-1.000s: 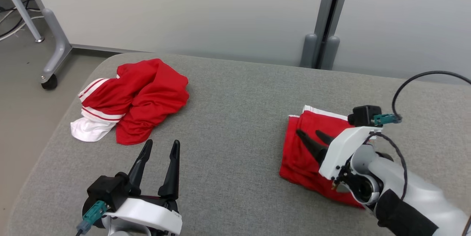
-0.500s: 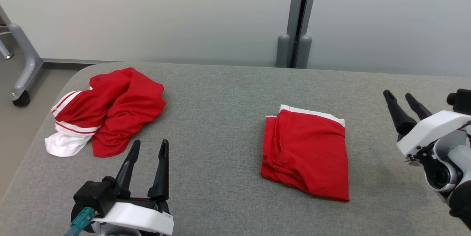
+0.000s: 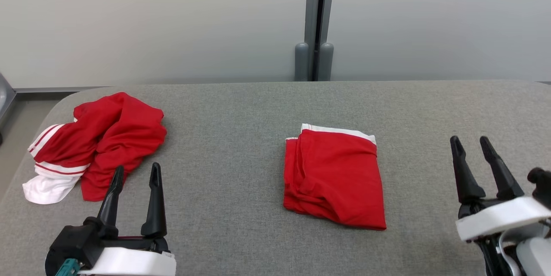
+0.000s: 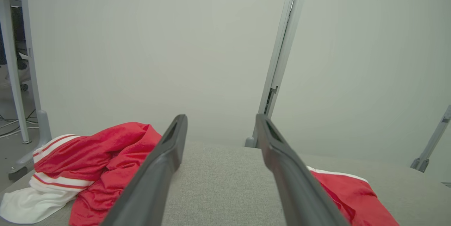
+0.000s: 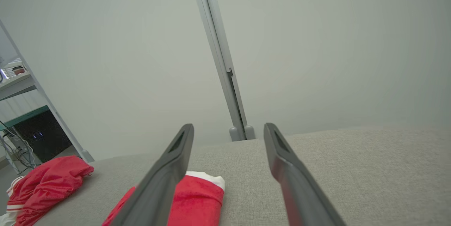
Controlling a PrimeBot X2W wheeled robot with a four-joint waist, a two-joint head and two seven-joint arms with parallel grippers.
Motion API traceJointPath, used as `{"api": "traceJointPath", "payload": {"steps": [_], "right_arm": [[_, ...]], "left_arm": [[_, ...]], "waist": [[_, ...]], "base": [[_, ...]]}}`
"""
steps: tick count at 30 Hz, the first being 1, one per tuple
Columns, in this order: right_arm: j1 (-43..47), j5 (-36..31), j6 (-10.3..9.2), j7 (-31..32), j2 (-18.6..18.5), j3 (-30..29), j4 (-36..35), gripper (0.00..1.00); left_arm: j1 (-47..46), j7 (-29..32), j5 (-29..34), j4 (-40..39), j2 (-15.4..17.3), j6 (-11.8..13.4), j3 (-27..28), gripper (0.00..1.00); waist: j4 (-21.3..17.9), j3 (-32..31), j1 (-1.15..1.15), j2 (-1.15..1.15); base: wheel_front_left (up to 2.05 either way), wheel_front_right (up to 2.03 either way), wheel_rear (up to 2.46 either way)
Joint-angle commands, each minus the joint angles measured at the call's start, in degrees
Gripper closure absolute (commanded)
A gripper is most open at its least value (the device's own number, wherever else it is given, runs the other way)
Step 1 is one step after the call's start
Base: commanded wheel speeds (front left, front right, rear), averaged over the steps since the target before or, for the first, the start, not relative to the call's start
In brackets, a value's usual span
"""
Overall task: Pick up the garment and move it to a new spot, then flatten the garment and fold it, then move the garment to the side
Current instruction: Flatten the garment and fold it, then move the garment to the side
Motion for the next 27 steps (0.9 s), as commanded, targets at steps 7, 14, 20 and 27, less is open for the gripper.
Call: {"api": "traceJointPath", "payload": {"steps": [7, 14, 20, 27], "right_arm": [[9.6, -10.1, 0.07, -0.3, 6.0, -6.0, -6.1, 0.0], [9.8, -13.4, 0.07, -0.3, 7.5, -5.7, -5.7, 0.0], [9.0, -14.3, 0.06, -0.3, 7.7, -5.9, -5.3, 0.0], [8.7, -14.5, 0.06, -0.3, 7.6, -5.6, -4.7, 0.0]], "left_arm": [[2.4, 0.0, 6.5, -1.5, -2.3, -2.7, 3.4, 0.0], [4.3, 0.0, 12.3, -0.6, -3.9, -2.9, 4.5, 0.0], [4.2, 0.0, 13.3, -0.2, -4.7, -3.8, 4.8, 0.0], [4.0, 0.0, 13.8, 0.4, -5.2, -4.1, 4.8, 0.0]], "waist": [[-1.5, -0.5, 0.0, 0.0], [-2.3, -0.7, 0.0, 0.0], [-2.1, -0.7, 0.0, 0.0], [-2.0, -0.7, 0.0, 0.0]], "base": [[0.0, 0.0, 0.0], [0.0, 0.0, 0.0], [0.0, 0.0, 0.0], [0.0, 0.0, 0.0]]}}
